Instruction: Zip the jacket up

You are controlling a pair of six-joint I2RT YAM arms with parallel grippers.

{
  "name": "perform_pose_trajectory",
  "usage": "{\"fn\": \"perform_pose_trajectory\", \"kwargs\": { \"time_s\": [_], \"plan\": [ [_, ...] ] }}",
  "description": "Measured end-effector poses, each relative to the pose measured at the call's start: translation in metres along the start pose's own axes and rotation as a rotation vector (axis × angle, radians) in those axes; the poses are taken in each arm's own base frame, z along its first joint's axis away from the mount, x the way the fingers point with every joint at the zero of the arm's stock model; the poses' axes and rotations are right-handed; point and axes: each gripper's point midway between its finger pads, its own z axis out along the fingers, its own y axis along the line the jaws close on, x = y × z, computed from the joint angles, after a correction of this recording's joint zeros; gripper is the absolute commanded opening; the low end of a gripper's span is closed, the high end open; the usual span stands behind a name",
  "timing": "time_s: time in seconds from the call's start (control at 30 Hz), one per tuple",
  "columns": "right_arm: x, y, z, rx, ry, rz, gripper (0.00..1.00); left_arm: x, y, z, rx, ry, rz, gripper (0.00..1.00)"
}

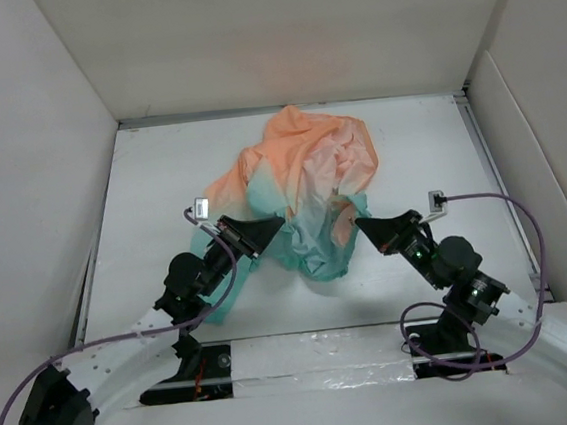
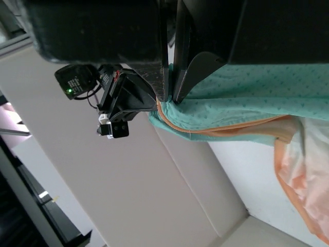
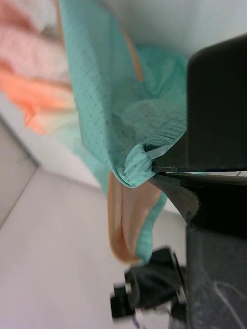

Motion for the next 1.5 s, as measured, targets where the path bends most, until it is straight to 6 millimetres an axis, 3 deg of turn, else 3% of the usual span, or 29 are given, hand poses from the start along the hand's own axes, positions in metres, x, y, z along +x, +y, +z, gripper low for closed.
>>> {"fn": "perform_pose_trajectory", "kwargs": {
  "time_s": [0.27,0.57,0.83,0.97,1.2,1.3,1.5],
  "plan": [
    [-0.004,0.058,0.023,-0.3,-0.009,0.069,0.0,0.011,-0.014,0.019,0.112,0.037,-0.113,0.0],
    [0.001,0.087,0.033,-0.479,0.042,0.147,0.0,-0.006,-0.042,0.02,0.22,-0.045,-0.13,0.0],
    [-0.007,0.108,0.026,-0.587,0.029,0.224,0.0,-0.007,-0.016,0.032,0.121,-0.102,-0.143,0.0],
    [-0.009,0.111,0.026,-0.6,0.03,0.256,0.0,-0.019,-0.017,0.033,0.108,-0.164,-0.113,0.0],
    [0.009,0.092,0.046,-0.529,0.067,0.275,0.0,-0.037,-0.053,0.035,0.153,-0.278,-0.032,0.0],
    [0.026,0.076,0.059,-0.472,0.113,0.269,0.0,-0.04,-0.049,0.035,0.132,-0.302,0.021,0.0],
    [0.043,0.066,0.081,-0.442,0.198,0.27,0.0,-0.042,-0.045,0.035,0.107,-0.306,0.134,0.0]
  ]
}}
